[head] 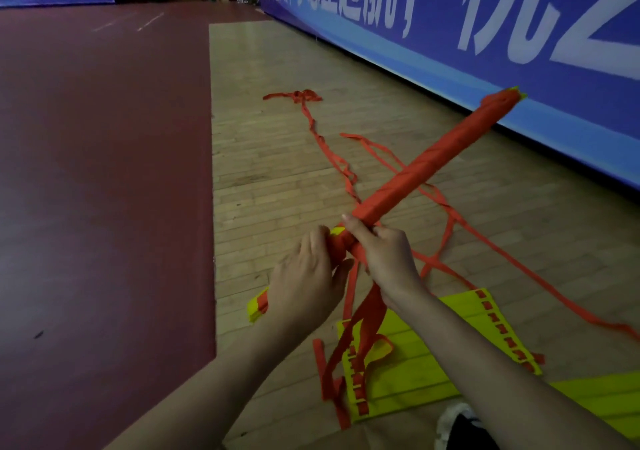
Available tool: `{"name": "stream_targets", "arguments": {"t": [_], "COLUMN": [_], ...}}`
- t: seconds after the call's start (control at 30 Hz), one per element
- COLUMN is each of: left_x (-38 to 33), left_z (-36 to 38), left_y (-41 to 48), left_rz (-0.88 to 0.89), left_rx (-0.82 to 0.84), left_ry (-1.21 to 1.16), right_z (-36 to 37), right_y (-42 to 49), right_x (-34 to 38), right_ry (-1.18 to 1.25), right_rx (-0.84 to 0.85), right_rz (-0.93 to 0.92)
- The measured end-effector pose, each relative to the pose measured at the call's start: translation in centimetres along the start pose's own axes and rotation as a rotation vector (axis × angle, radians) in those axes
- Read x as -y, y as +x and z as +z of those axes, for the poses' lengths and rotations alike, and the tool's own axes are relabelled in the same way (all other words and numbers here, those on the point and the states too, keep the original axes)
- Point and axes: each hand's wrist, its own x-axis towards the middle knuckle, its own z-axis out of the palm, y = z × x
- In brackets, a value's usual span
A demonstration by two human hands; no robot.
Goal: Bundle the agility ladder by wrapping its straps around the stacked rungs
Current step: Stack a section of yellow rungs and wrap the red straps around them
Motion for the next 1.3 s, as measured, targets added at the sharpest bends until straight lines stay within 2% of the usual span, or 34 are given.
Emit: {"name": "stream_targets", "arguments": {"t": [0.07, 0.13, 0.2, 0.3, 0.57, 0.8, 0.97, 1.13, 1.3], "left_x": [0.1, 0.5, 0.6, 0.6, 1.6, 2.5, 1.6, 2.3, 3.1], "left_z": [-0.7, -1.7, -2.5, -3.0, -4.4, -4.4, -3.7, -3.6, -3.7], "left_y": [0.6, 1.5, 1.8, 1.6, 1.4, 1.7, 1.5, 1.8, 2.2], "left_rz": [-0.137, -0.278, -0.331, -0.396, -0.459, -0.577, -0.623, -0.640, -0.640], "left_rx": [0.091, 0.304, 0.446, 0.507, 0.728, 1.011, 0.867, 0.677, 0.598], "left_ry": [-0.202, -0.411, -0.616, -0.837, -1.147, -1.332, -1.380, -1.298, -1.261], "right_z": [-0.5, -1.4, -2.2, -2.4, -2.3, -2.5, -2.6, -3.4, -4.1], "right_y": [0.3, 0.7, 1.0, 1.0, 0.8, -0.3, 0.1, 0.7, 1.4], "right_x": [0.3, 0.6, 0.6, 0.6, 0.5, 1.0, 1.0, -0.5, -1.1], "right_ry": [-0.035, -0.067, -0.072, -0.073, 0.098, 0.179, 0.163, 0.102, 0.106], "right_rx": [0.023, 0.059, 0.091, 0.143, 0.259, 0.297, 0.303, 0.439, 0.435], "right_rz": [-0.055, -0.104, -0.143, -0.171, -0.133, -0.119, -0.084, 0.029, 0.065]}}
